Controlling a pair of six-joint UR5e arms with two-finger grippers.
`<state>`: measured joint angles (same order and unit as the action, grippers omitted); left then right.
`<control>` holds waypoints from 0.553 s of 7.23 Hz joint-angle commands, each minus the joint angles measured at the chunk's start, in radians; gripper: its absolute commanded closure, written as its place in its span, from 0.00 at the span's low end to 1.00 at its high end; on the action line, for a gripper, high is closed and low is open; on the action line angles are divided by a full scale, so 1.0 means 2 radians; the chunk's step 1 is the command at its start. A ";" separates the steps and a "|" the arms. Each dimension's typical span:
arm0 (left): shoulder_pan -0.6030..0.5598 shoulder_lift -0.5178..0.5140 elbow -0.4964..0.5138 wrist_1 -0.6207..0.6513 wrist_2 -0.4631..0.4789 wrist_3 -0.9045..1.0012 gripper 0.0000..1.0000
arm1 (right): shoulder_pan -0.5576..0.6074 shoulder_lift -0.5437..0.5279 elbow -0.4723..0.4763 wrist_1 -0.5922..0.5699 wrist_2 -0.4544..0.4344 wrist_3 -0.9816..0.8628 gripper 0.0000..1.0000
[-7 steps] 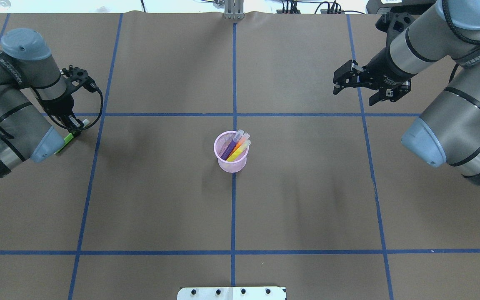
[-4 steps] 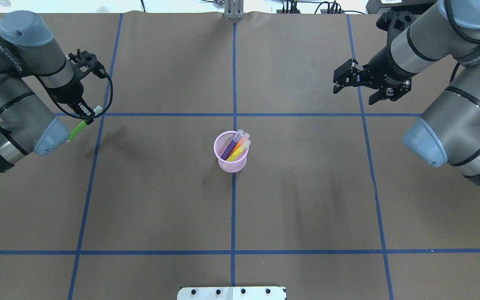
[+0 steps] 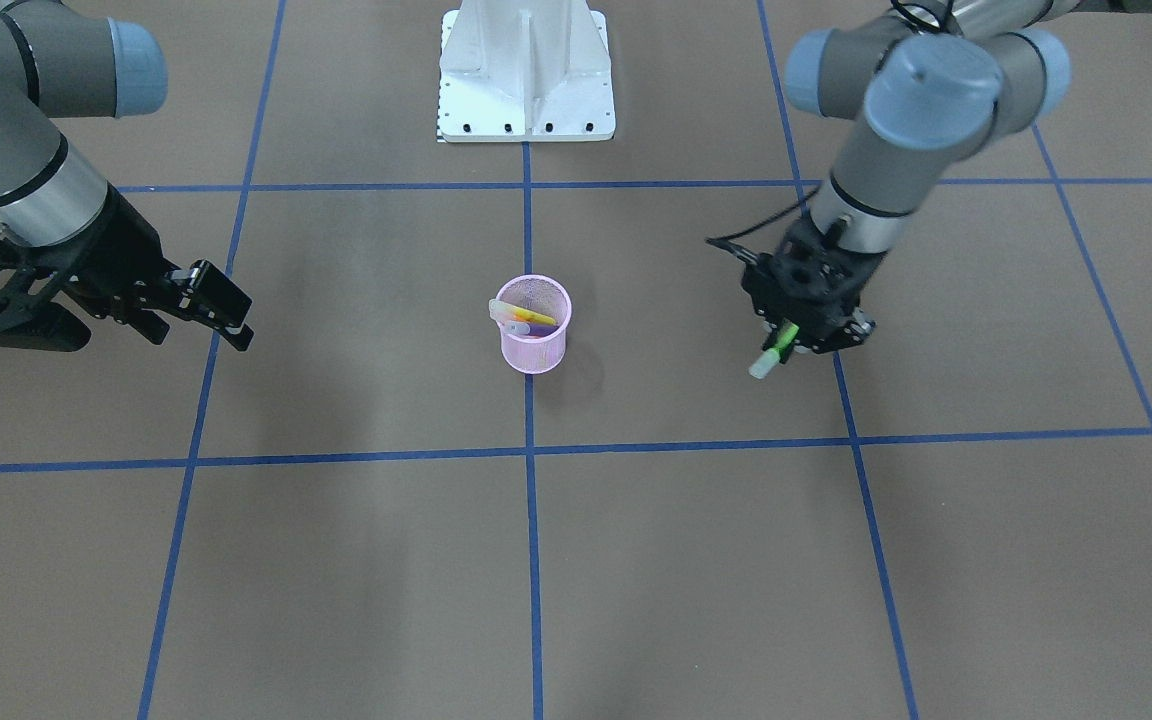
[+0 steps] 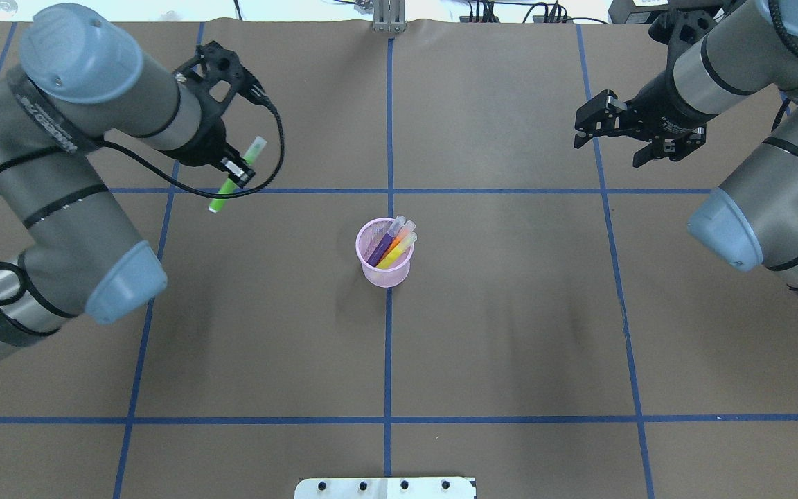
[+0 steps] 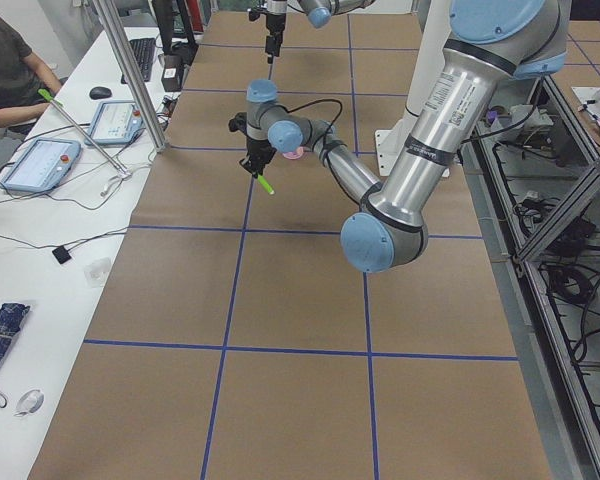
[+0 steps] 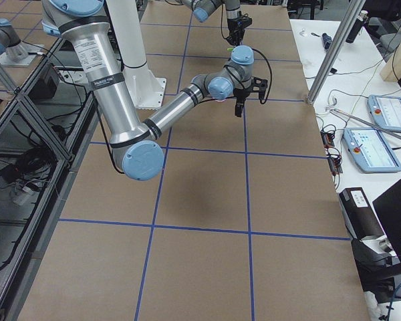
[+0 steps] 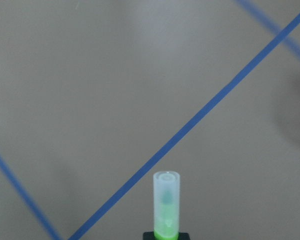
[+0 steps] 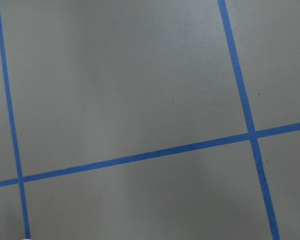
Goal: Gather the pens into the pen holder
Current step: 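Carry the green marker over the cup and release it with the left gripper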
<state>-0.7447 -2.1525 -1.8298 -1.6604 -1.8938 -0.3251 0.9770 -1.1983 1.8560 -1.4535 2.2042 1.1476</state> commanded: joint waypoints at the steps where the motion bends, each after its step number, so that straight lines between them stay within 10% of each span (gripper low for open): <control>1: 0.099 -0.072 -0.006 -0.012 0.155 -0.044 1.00 | 0.010 -0.011 -0.001 0.000 -0.001 -0.018 0.00; 4: 0.163 -0.076 0.020 -0.053 0.249 -0.110 1.00 | 0.015 -0.018 -0.004 0.000 -0.001 -0.019 0.00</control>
<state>-0.4777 -2.2939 -1.8170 -1.7405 -1.4903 -0.5131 1.0055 -1.2290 1.8492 -1.4542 2.2028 1.1120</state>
